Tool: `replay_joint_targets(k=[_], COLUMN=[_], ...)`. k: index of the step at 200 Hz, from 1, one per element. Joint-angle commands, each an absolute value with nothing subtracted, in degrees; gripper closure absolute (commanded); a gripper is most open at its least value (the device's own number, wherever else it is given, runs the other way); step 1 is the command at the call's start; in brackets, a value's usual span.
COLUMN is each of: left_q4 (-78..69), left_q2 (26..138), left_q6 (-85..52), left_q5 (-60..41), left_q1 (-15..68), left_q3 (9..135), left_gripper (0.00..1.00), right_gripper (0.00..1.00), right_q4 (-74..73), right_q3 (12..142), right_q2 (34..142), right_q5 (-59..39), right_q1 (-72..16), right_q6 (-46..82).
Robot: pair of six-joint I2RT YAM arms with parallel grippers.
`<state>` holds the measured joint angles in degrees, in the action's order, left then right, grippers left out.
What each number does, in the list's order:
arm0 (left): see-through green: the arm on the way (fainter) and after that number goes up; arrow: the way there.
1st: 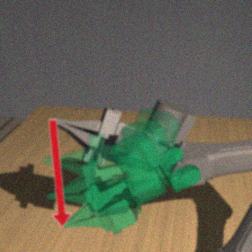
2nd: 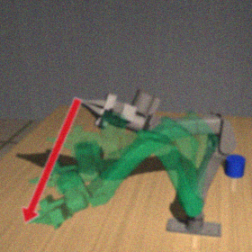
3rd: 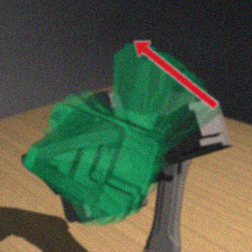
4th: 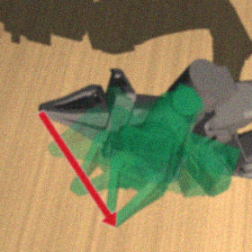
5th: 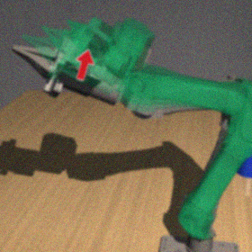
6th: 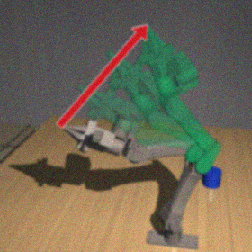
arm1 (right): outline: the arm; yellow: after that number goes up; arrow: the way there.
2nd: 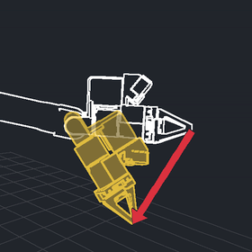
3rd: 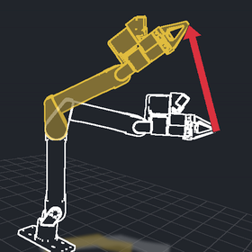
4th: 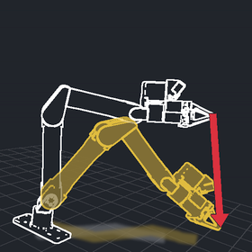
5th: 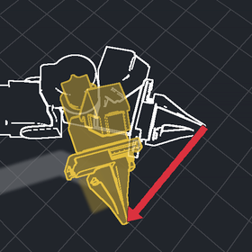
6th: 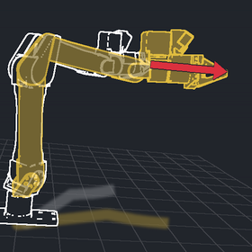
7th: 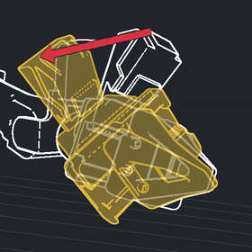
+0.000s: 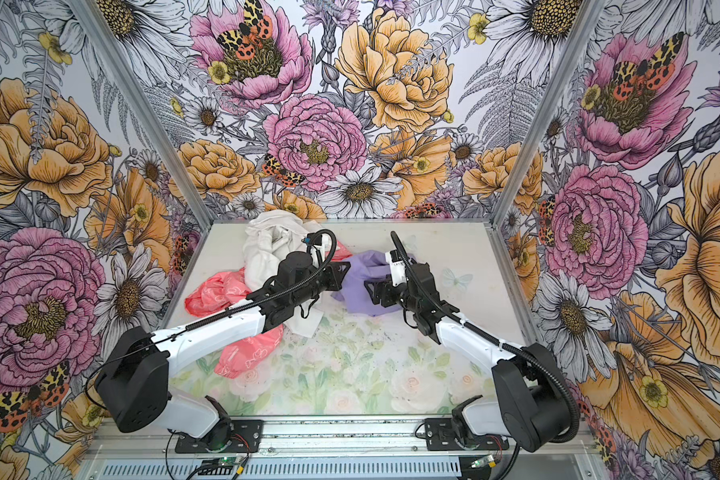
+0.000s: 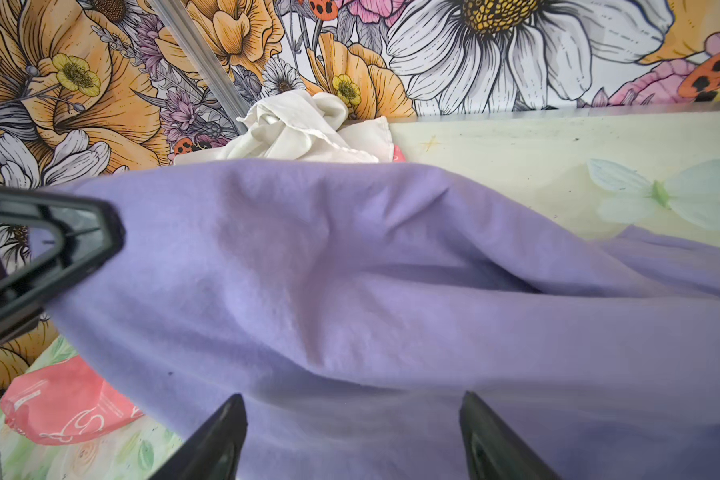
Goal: Pick out a specific cloth from the pile
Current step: 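Grasp the purple cloth with the right gripper beside the left gripper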
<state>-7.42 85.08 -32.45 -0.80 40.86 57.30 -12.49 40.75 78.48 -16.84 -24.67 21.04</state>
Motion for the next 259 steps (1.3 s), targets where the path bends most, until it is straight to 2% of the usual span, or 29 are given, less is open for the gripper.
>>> replay_joint_targets(k=[1, 88, 118, 147, 179, 200, 228, 243, 259], left_q4=[-11.0, -11.1, -11.1, -11.1, -11.1, -11.1, -10.7, -10.4, -10.0], left_q2=[83.5, 83.4, 83.6, 83.6, 83.5, 83.2, 82.8, 82.6, 82.1], left_q6=[-31.0, -30.8, -30.9, -30.8, -30.7, -30.5, -30.1, -29.8, -29.2], left_q5=[-2.7, -3.8, -4.3, -4.3, -4.4, -4.1, -3.9, -3.8, -3.6], left_q1=[40.5, 40.5, 40.6, 40.6, 40.5, 40.5, 40.3, 40.3, 40.1], left_q3=[56.5, 56.7, 56.7, 56.8, 56.7, 56.5, 56.4, 56.3, 56.3], left_gripper=[1.0, 1.0, 1.0, 1.0, 1.0, 1.0, 0.99, 0.94, 0.83], right_gripper=[0.2, 0.24, 0.41, 0.53, 0.81, 0.95, 1.0, 1.0, 1.0], right_q4=[-15.5, -8.0, -6.9, -8.1, -7.3, -7.0, -6.6, -6.2, -5.4], right_q3=[44.0, 50.6, 51.6, 52.4, 53.5, 53.7, 53.7, 54.0, 54.5], right_q2=[79.9, 82.4, 83.4, 84.7, 85.5, 85.1, 83.6, 82.5, 81.3], right_q5=[-19.1, -15.4, -17.4, -21.3, -21.7, -20.6, -18.1, -16.6, -15.0], right_q1=[-24.6, -24.5, -24.6, -24.7, -25.0, -25.0, -24.9, -24.8, -24.3], right_q6=[22.1, 14.5, 12.6, 13.1, 12.6, 12.1, 11.7, 11.4, 10.9])
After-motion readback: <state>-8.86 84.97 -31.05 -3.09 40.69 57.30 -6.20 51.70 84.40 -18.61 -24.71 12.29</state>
